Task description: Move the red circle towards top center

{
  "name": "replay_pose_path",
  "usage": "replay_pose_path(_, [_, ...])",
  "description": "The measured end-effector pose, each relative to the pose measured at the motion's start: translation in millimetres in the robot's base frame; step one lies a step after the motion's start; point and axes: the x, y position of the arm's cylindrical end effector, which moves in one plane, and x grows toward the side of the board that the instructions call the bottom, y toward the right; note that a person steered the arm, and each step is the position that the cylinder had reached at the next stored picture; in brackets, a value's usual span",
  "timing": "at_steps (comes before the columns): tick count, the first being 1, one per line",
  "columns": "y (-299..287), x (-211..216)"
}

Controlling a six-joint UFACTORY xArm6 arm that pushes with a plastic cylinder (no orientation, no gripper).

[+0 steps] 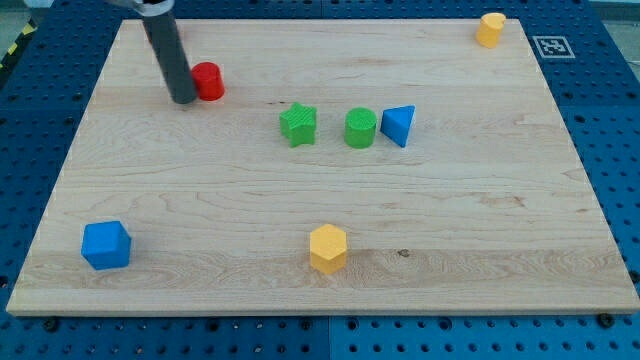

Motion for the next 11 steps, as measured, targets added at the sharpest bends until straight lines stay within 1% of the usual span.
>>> replay_pose_path(2, [44.1,-13.9])
replay_pose_path(3, [50.1,-27.1])
replay_pose_path(4, [52.0,-28.6])
replay_pose_path(5, [28.3,-28.6])
replay_pose_path(6, [-4.7,-43.0])
replay_pose_path(7, [-4.0,-58.6])
replay_pose_path(8, [-4.0,-55.8])
replay_pose_path(10, [27.7,-55.8])
replay_pose_path(11, [60.6,-55.8])
